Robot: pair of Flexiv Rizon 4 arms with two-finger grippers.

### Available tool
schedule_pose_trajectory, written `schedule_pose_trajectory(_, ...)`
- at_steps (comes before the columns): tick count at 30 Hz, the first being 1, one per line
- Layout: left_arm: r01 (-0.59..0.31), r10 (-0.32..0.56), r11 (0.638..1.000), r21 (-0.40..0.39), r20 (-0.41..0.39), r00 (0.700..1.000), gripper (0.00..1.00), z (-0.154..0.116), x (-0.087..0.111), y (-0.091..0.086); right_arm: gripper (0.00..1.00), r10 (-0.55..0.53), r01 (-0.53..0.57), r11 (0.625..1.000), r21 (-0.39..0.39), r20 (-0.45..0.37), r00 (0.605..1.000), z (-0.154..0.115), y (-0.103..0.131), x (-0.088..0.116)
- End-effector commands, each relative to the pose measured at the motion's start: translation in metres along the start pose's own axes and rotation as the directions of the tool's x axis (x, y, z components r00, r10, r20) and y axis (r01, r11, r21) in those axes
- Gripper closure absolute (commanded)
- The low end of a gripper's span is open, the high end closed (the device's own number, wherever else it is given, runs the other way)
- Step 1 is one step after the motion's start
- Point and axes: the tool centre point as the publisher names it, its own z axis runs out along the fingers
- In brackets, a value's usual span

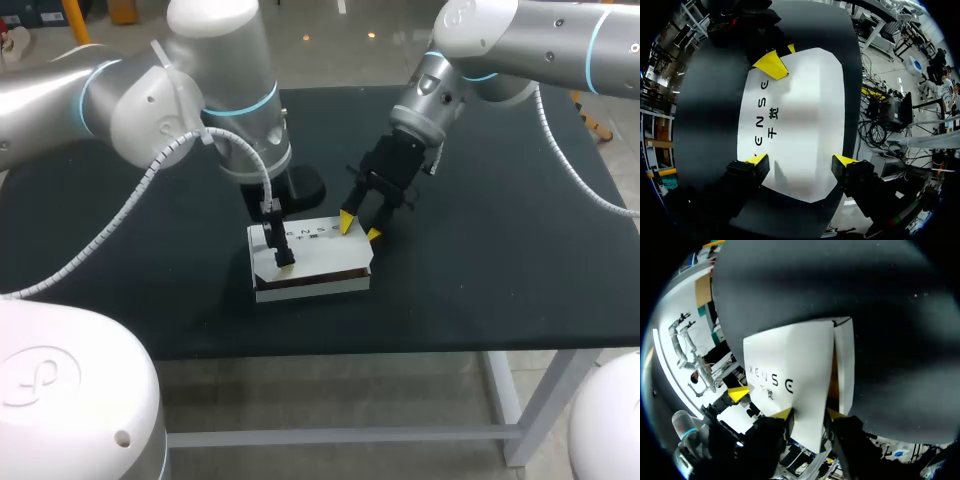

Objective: Assemble the packaging by folding the flat box into shape, placing the metal phone stand inside, and closing the box properly

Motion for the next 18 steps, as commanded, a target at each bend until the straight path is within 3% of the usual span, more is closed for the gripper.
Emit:
schedule_pose_trajectory(1,0.003,-0.003,1.000,-0.009,0.019,1.000,0.19,0.0026,-0.0015,-0.0036,0.57,-0.001,0.001,1.000,0.000,0.001,1.000,0.0008,0.0005,0.0002)
schedule_pose_trajectory(8,-0.004,0.006,1.000,-0.021,0.066,0.998,0.15,0.0081,0.0012,-0.0067,0.57,-0.001,0.001,1.000,0.000,0.001,1.000,0.0008,0.0005,0.0002)
schedule_pose_trajectory(18,0.015,-0.013,1.000,-0.013,0.163,0.987,0.21,0.0114,-0.0010,-0.0090,0.57,-0.001,0.001,1.000,0.000,0.001,1.000,0.0008,0.0005,0.0002)
